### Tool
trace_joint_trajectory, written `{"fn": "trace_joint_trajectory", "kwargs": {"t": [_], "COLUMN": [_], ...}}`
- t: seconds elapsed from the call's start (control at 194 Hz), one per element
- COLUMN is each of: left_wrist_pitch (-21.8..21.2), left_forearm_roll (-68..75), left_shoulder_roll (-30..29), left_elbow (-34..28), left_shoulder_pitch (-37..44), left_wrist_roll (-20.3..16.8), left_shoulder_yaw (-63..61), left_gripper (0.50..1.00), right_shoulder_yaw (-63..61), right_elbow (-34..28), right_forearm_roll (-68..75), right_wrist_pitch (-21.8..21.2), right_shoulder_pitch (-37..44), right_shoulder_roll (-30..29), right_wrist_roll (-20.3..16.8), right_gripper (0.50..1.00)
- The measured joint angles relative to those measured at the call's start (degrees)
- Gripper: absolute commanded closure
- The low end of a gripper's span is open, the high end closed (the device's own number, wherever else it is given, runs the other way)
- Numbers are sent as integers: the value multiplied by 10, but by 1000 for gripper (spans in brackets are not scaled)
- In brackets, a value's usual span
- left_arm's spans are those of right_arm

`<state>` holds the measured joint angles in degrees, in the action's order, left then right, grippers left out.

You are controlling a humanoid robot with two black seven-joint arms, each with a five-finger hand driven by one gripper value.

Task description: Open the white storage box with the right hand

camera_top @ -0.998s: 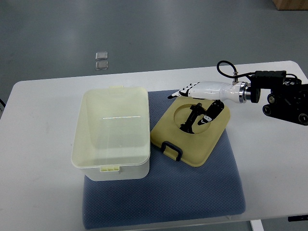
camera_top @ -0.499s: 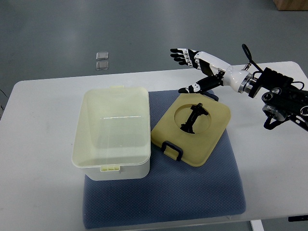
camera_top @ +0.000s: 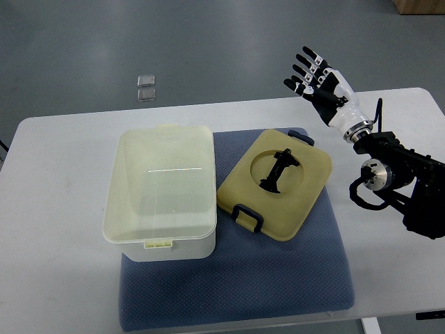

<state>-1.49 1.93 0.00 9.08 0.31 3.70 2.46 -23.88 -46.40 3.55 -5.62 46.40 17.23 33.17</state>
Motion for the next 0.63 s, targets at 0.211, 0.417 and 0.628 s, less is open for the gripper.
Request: {"fn": "trace_joint_trajectory", "kwargs": {"t": [0.211,0.417,0.628], "left_wrist_pitch": [0,0,0], "left_forearm_roll": [0,0,0], "left_shoulder_roll": [0,0,0], "left_elbow": [0,0,0], "left_shoulder_pitch": [0,0,0], "left_wrist_roll": [0,0,0], "left_shoulder_yaw": [0,0,0], "left_gripper": [500,500,500], "right_shoulder_yaw": [-1,-5,-6], "right_elbow": [0,17,33], "right_forearm_roll": [50,45,40], "right_wrist_pitch": [46,57,53], "right_shoulder_pitch": [0,-18,-30], "right_shoulder_roll": [-14,-23,-33], "right_wrist_roll": [-12,-7,0], "right_gripper": [570,570,570]}}
